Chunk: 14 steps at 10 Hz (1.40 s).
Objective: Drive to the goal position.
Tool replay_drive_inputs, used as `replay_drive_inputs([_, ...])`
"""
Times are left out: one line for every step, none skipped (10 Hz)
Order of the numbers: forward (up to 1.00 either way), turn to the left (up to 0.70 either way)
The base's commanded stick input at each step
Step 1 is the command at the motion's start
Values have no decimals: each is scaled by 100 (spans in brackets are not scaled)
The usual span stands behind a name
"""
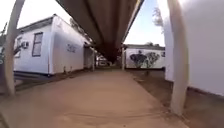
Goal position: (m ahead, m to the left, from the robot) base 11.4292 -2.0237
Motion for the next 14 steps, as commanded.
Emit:
replay_drive_inputs([70, 0])
replay_drive_inputs([70, 0])
replay_drive_inputs([70, 0])
replay_drive_inputs([70, 0])
replay_drive_inputs([70, 0])
replay_drive_inputs([70, 0])
replay_drive_inputs([70, 0])
replay_drive_inputs([70, 0])
replay_drive_inputs([70, 0])
replay_drive_inputs([70, 0])
replay_drive_inputs([70, 0])
replay_drive_inputs([70, 0])
replay_drive_inputs([70, 0])
replay_drive_inputs([70, 0])
